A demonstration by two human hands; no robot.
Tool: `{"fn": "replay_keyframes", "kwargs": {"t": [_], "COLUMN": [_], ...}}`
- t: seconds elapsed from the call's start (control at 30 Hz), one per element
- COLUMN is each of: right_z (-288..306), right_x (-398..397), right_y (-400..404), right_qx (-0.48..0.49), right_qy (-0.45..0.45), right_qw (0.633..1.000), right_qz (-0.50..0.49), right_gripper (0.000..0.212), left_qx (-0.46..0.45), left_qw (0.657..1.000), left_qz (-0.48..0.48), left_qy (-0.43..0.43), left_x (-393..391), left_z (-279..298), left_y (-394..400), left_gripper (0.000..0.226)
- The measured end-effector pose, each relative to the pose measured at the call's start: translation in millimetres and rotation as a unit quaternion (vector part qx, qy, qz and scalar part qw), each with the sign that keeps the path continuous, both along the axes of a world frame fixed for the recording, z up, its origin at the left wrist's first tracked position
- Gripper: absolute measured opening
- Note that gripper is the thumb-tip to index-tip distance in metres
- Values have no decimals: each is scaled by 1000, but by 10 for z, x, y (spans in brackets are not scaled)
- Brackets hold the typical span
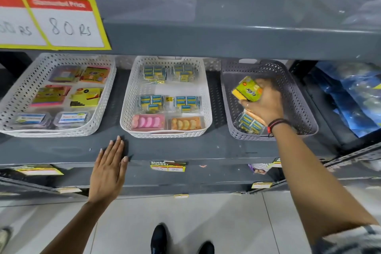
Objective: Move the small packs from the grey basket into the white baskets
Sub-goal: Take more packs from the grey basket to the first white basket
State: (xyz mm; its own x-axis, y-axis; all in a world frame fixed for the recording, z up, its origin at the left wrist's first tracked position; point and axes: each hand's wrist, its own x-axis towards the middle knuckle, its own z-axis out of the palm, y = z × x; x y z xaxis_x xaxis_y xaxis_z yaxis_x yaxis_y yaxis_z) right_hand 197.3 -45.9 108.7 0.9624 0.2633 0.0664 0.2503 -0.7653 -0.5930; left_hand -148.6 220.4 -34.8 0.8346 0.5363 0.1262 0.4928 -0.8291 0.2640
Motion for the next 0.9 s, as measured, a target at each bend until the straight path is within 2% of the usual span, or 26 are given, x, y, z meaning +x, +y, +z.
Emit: {"fn": "replay_keyframes", "kwargs": {"t": [0.3, 0.5, 0.67, 0.9], "right_z": [90, 68, 96, 86], "right_x": [-837, -1284, -1582, -1732], "right_y": [871, 1810, 2630, 3618], "right_qx": [-5, -13, -9, -93], "right_qy": [-35, -39, -59, -100], "right_qw": [991, 971, 949, 909], "right_qz": [126, 237, 310, 393], "right_gripper": [69, 76, 74, 76], "left_qx": [-13, -18, -15, -2], "left_qw": [999, 998, 997, 999], "left_qz": [38, 61, 77, 48], "left_qy": [-28, -26, -25, -12], "left_x": [-288, -502, -701, -748], "left_z": [-7, -19, -36, -35], "left_y": [291, 494, 739, 881], "left_gripper": [57, 56, 54, 55]}}
